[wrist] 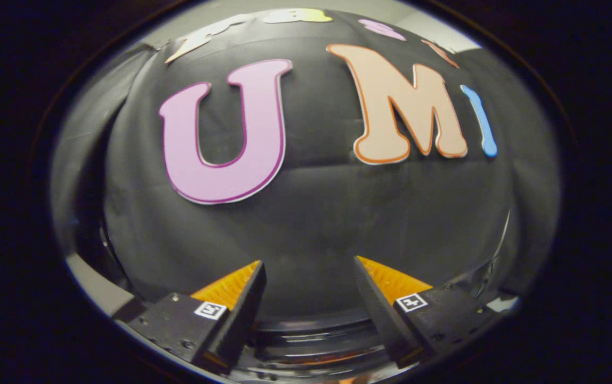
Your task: Put the clothes into the washing machine and then close the washing machine lid.
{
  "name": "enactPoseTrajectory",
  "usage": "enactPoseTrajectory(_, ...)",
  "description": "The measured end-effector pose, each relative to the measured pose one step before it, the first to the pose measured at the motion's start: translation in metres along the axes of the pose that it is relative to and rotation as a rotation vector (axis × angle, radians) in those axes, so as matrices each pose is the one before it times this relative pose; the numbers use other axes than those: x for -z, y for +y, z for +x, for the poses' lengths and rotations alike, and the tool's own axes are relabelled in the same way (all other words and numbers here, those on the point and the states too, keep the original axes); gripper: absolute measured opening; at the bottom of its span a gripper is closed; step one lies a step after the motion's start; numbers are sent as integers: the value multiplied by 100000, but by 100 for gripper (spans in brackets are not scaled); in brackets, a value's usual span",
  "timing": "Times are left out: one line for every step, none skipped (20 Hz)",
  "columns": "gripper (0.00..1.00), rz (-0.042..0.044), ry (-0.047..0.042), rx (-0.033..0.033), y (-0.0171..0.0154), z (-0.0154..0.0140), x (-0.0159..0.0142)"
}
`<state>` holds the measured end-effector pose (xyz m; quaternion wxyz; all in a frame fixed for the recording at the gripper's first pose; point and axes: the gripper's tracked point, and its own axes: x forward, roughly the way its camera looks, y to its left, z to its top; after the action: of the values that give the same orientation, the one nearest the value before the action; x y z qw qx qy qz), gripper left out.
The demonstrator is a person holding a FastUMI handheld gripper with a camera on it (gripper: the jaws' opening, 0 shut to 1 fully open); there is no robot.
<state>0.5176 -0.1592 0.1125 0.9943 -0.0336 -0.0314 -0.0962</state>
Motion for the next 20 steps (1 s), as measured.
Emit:
enactPoseTrajectory(98, 5000, 927, 513, -98, -741, -232)
enactPoseTrajectory(98, 986, -3145, -1415, 716, -13, -80)
enactPoseTrajectory(98, -2469, 1901, -686, -209, -52, 230)
enactPoseTrajectory(98, 666, -780, -150, -214, -412, -251)
enactPoseTrajectory(98, 969, -176, 36, 315, -195, -3)
enactPoseTrajectory(98, -1217, -505, -176, -78, -238, -40)
enactPoseTrajectory(98, 1098, -2874, 273, -49, 6, -491)
enactPoseTrajectory(98, 10, -1049, -293, 192, 153, 60)
enactPoseTrajectory(98, -644, -511, -676, -42, -74, -44)
enactPoseTrajectory(98, 728, -668, -365, -39, -195, -159)
enactPoseTrajectory(98, -256, -627, -98, 94, -109, -137)
enactPoseTrajectory(98, -402, 47, 214, -117, -115, 91)
enactPoseTrajectory(98, -102, -884, 56, -43, -193, -104)
enactPoseTrajectory(98, 457, -1105, 212, 82, 30, -38)
enactPoseTrajectory(97, -197, -1597, 126, -3, 15, -255)
enactPoseTrajectory(97, 102, -834, 100, -71, 37, -53)
enactPoseTrajectory(97, 128, -832, 153, 41, -95, -80)
enactPoseTrajectory(97, -616, -1280, -202, -88, -59, -148)
enactPoseTrajectory(97, 746, -1555, -75, 36, -61, -181)
enactPoseTrajectory(97, -285, -1482, -713, 109, 32, -108)
